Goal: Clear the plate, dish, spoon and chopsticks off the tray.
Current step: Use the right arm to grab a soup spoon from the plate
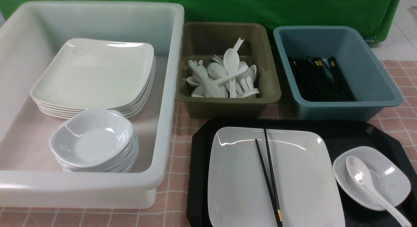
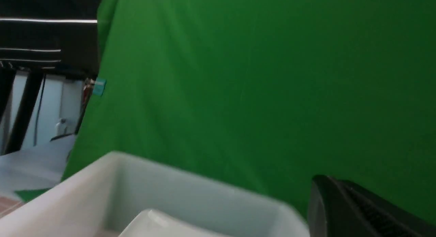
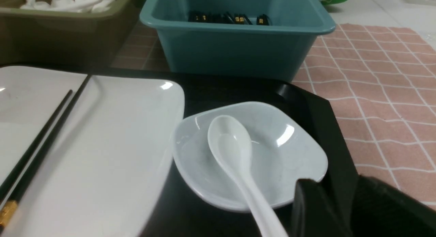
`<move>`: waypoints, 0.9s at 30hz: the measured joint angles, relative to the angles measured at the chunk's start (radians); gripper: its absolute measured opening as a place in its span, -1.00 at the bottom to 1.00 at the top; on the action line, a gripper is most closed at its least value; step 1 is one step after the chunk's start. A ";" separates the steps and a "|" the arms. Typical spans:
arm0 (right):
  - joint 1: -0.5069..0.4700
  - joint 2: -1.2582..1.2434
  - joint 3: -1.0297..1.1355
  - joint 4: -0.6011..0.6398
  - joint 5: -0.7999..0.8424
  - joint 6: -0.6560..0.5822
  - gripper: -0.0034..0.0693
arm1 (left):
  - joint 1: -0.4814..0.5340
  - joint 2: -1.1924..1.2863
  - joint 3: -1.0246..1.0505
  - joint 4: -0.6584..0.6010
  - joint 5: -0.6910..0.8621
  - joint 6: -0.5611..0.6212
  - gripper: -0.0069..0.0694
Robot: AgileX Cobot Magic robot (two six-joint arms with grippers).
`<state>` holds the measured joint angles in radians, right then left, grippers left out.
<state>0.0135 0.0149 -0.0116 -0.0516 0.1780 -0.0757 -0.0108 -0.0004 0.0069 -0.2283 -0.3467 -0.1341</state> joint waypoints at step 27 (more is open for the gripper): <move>0.121 0.375 -0.569 0.154 0.441 0.164 -0.82 | -0.002 0.886 -0.986 -0.133 1.413 0.223 -0.81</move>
<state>0.1349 0.3901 -0.5810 0.1025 0.6192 0.0884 -0.0130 0.8861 -0.9786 -0.3615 1.0665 0.0890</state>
